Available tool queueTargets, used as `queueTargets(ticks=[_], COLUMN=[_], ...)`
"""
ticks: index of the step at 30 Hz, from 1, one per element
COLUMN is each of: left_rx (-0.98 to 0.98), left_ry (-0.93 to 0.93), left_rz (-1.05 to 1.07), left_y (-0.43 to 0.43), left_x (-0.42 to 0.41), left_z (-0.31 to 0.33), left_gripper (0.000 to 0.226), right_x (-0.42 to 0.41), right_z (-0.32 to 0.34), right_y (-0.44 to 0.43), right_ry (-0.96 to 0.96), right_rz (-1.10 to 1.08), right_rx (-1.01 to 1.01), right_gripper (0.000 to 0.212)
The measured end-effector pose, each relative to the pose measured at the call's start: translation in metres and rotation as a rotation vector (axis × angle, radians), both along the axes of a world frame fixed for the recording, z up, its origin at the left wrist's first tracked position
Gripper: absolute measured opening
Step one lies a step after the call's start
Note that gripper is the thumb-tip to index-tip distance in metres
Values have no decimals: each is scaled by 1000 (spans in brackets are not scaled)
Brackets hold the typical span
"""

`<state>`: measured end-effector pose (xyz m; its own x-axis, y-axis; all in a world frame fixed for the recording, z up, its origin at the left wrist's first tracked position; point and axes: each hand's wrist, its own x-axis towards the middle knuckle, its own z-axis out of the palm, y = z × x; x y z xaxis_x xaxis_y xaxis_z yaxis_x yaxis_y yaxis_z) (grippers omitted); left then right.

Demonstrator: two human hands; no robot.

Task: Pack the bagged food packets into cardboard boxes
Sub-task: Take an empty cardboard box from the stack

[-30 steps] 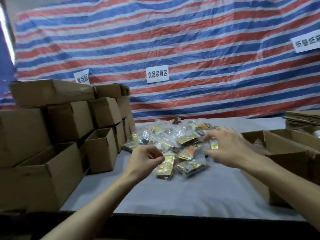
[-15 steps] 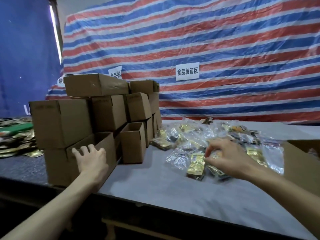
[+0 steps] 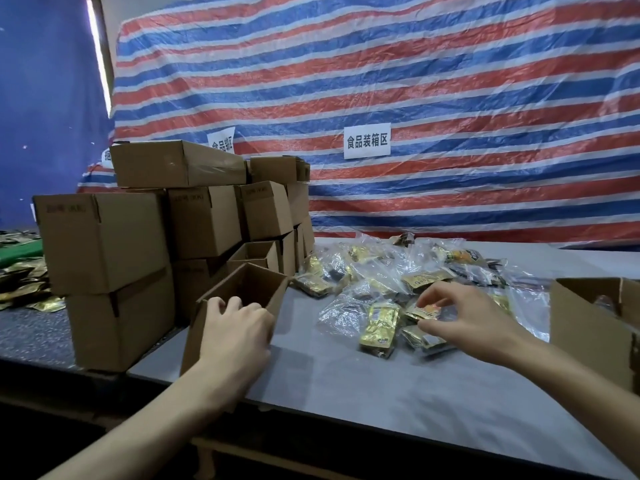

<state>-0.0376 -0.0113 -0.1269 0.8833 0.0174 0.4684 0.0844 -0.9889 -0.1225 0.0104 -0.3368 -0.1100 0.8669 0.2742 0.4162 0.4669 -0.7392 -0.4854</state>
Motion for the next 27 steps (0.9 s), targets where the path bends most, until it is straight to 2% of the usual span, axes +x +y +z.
queueTargets(ticks=[4, 7, 11, 14, 18, 22, 25, 27], left_rx=[-25, -83, -233, -364, -557, -728, -852, -1033], left_ry=[-18, -3, 12, -42, -85, -52, -79, -8], left_rz=[-254, -468, -719, -854, -995, -1069, -978, -840], left_y=[-33, -49, -62, -65, -58, -56, -59, -61], left_x=[-17, -16, -3, 7, 16, 26, 42, 53], left_z=[3, 8, 8, 5, -1, -14, -33, -48], left_gripper=[23, 22, 22, 31, 41, 55, 86, 109], right_x=[-1, -2, -2, -1, 4, 15, 19, 20], right_z=[-5, -9, -14, -20, -31, -45, -62, -80], right_y=[-8, -15, -29, -40, -50, -53, -50, -45], right_ry=[19, 30, 59, 90, 157, 261, 323, 386], right_rz=[-18, -9, -38, -53, -36, -17, 19, 41], right_rx=[18, 53, 90, 131, 169, 322, 304, 315], right_gripper=[38, 61, 92, 103, 109, 118, 94, 84])
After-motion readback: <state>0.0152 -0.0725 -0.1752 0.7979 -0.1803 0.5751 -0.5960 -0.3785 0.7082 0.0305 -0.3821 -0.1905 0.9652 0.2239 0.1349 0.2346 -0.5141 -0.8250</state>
